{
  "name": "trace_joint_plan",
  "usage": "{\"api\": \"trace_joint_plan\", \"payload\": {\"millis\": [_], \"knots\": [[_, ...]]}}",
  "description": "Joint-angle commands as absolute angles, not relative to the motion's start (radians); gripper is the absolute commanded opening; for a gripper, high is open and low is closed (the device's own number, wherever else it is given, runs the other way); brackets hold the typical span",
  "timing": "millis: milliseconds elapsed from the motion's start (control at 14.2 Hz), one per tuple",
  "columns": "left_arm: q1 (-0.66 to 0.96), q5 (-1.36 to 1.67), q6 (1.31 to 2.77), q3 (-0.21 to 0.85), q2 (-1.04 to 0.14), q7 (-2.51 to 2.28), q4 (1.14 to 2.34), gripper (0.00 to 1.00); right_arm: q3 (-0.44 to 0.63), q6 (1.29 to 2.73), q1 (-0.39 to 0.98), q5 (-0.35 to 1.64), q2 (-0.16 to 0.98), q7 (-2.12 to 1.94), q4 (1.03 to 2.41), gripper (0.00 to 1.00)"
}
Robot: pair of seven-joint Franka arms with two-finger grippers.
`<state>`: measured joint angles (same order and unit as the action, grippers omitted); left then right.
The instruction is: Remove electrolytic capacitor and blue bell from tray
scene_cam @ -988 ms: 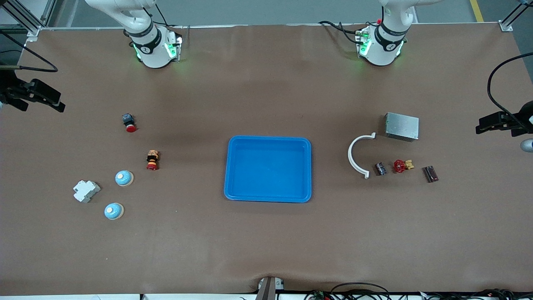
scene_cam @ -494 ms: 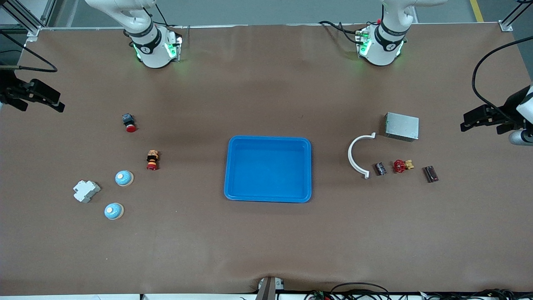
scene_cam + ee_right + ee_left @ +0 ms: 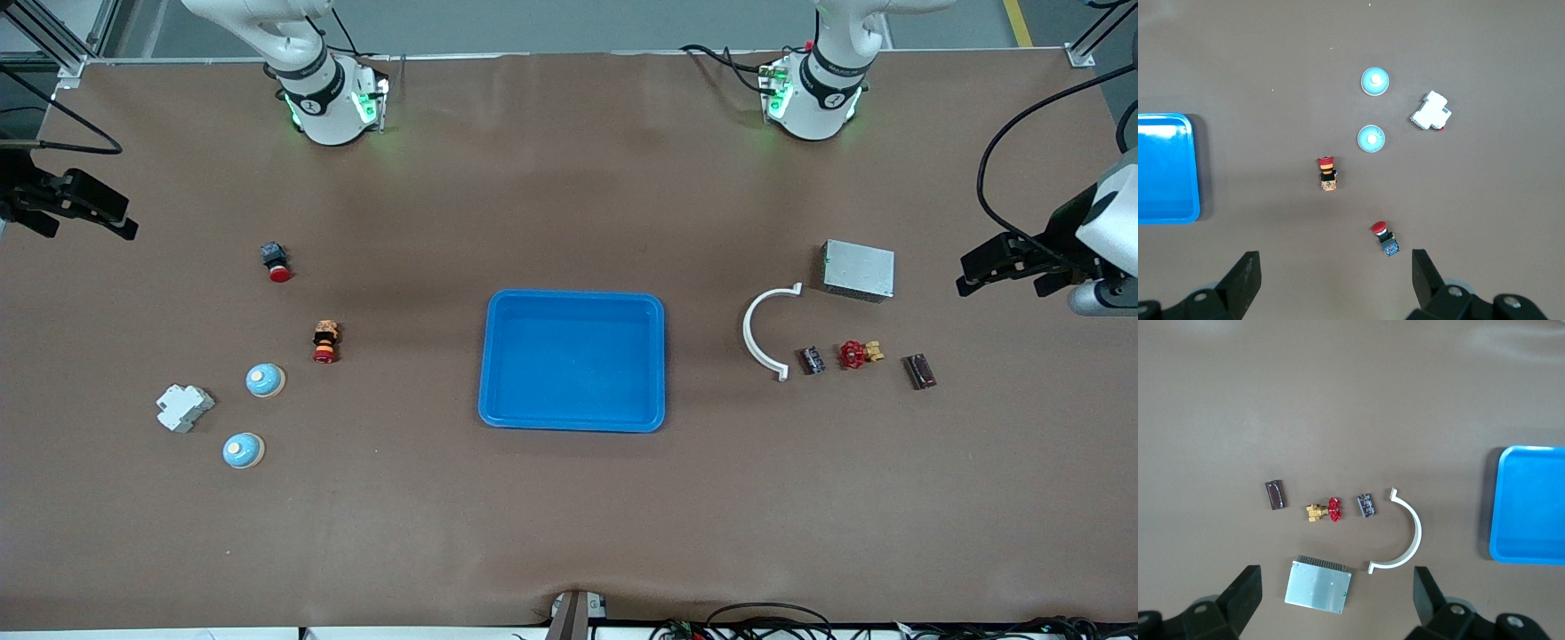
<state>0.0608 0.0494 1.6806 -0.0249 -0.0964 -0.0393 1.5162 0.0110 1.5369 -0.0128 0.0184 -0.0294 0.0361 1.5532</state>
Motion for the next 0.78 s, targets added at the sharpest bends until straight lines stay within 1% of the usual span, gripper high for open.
{"api": "trace_joint_plan", "payload": {"millis": [0,141,423,706], "knots": [[0.051,0.067,1.677,-0.020,-0.052,-0.054,1.526,1.00,0.012,1.548,-0.014,0.023,-0.040,0.048,1.563,1.00],[0.048,0.067,1.677,-0.020,-0.051,-0.054,1.528,1.00,0.017,1.554,-0.015,0.055,-0.040,0.046,1.566,1.00],[0.048,0.066,1.672,-0.020,-0.016,-0.051,1.574,1.00,0.017,1.559,-0.017,0.055,-0.040,0.045,1.566,1.00],[0.046,0.063,1.677,-0.020,0.006,-0.049,1.585,1.00,0.017,1.586,-0.017,0.052,-0.038,0.040,1.575,1.00]]}}
